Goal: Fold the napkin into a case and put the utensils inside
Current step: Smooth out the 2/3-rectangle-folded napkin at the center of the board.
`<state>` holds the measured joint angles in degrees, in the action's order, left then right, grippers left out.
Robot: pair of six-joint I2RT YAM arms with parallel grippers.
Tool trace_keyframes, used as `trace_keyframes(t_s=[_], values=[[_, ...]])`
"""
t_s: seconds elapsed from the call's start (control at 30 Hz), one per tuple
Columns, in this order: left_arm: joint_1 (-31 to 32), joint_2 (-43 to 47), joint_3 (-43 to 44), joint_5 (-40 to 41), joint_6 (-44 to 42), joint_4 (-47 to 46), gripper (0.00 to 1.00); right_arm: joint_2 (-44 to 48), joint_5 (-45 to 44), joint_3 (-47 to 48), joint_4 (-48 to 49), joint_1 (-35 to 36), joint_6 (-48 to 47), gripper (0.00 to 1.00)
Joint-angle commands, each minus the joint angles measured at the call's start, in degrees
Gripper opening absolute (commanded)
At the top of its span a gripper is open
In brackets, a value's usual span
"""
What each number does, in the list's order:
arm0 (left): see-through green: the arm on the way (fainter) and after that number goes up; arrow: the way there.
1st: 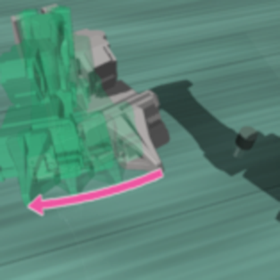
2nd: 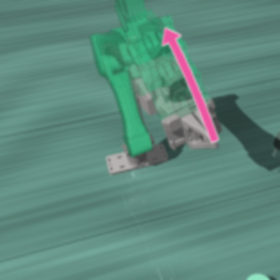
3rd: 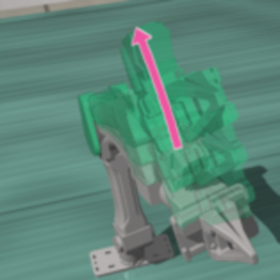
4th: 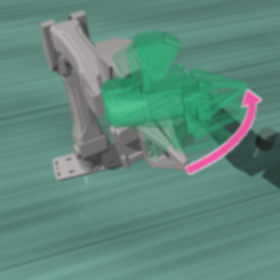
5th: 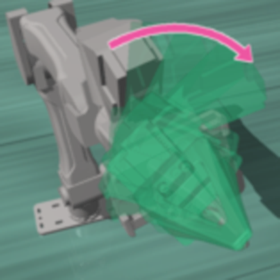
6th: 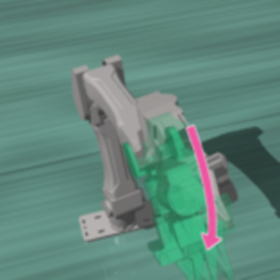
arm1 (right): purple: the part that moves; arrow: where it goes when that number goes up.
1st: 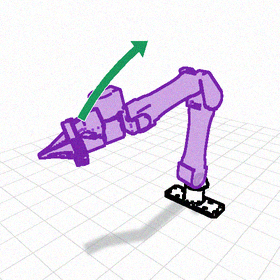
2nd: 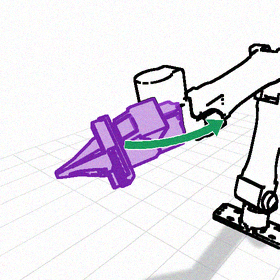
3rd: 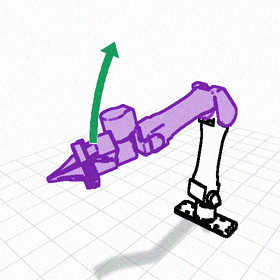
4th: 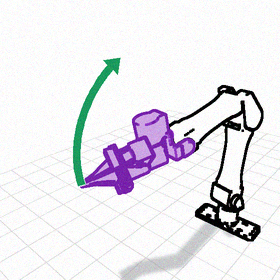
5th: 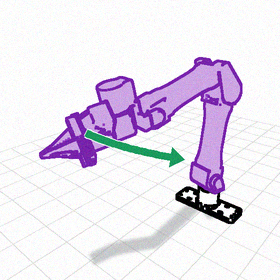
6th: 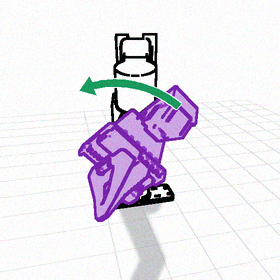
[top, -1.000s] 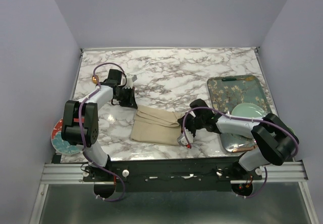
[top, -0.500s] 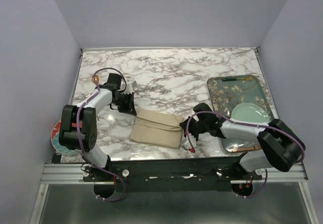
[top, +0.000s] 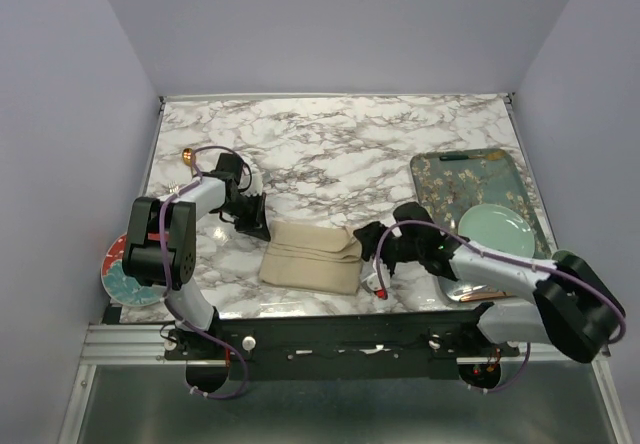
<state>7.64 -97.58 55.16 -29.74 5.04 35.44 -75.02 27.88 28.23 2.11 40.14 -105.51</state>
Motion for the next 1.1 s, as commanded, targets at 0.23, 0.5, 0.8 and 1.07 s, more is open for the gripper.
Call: trace_keyframes(t_s=[0.23, 0.5, 0.8, 1.07], values=[[0.45, -1.3, -0.49, -0.76, 1.11, -0.37, 0.0, 13.61, 0.77, 12.26, -23.2, -0.68, 36.98, 0.58], [0.71, 0.11, -1.01, -0.76, 1.29, -0.46, 0.0, -1.08, 1.39, 28.01, -29.53, -2.43, 73.58, 0.46], [1.06, 1.25, -1.72, -1.03, 1.55, -0.73, 0.0, -12.15, -2.04, 32.24, -31.28, -3.84, 94.96, 0.48], [1.15, 0.9, -1.98, -1.46, 1.9, -1.34, 0.0, -22.17, -2.22, 34.34, -32.52, -3.93, 98.65, 0.4]])
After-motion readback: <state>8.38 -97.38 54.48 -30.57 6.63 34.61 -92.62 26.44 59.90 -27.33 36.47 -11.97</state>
